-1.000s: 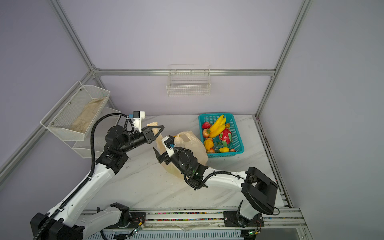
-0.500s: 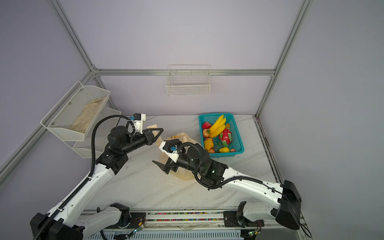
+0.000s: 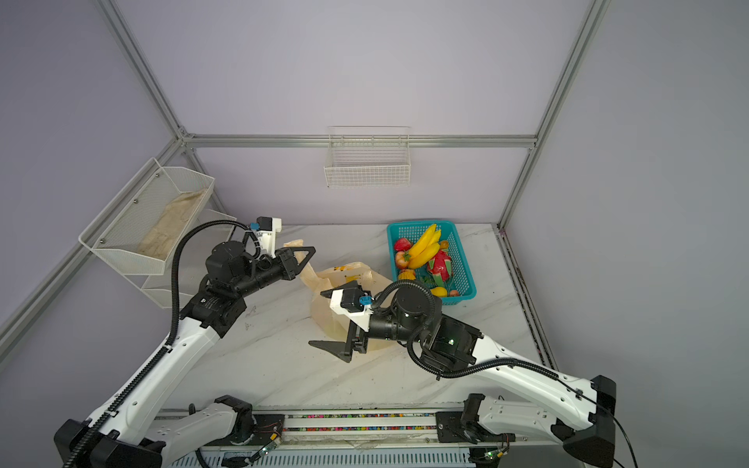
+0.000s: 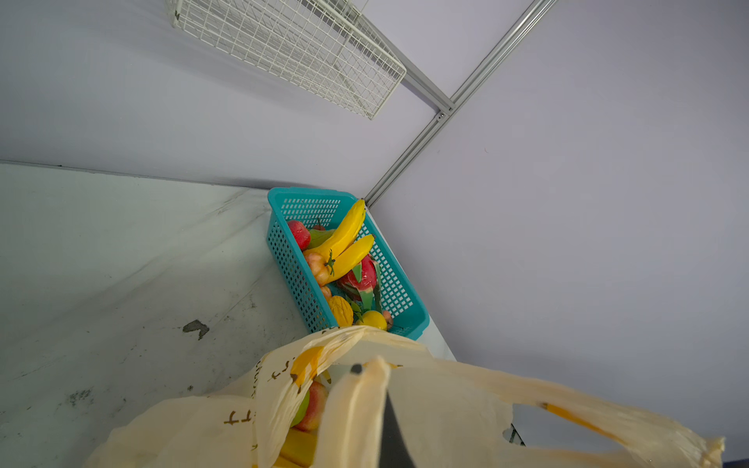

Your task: Place the fake fruits into the plastic bag and tie a complex knot

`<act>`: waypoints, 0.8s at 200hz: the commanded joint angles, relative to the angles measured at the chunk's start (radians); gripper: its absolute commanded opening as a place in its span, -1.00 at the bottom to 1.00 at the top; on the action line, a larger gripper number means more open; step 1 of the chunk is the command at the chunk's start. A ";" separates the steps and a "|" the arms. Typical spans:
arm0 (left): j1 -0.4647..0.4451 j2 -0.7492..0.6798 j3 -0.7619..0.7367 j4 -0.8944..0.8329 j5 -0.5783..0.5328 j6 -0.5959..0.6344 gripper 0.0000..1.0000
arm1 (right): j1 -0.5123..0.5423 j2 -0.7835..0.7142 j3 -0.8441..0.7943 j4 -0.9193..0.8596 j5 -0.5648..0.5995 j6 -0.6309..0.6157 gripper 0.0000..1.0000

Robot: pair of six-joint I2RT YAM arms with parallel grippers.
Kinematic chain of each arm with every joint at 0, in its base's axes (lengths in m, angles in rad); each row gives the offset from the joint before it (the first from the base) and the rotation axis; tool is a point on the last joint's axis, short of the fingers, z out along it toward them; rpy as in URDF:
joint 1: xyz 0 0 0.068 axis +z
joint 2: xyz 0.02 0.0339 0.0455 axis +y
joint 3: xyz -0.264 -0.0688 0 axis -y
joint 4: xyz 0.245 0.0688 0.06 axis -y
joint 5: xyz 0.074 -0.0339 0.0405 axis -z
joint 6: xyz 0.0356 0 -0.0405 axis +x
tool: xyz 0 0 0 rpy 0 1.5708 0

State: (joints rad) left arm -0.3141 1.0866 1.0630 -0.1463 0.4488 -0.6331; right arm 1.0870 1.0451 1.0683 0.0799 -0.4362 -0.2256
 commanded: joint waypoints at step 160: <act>0.007 0.012 0.124 -0.063 -0.022 0.077 -1.00 | -0.320 -0.082 -0.190 -0.007 0.070 0.126 0.95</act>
State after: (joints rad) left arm -0.3141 1.1004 1.0695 -0.2123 0.4305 -0.5869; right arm 0.7834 0.9646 0.9306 0.0158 -0.3374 -0.1154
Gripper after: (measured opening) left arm 0.047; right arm 0.974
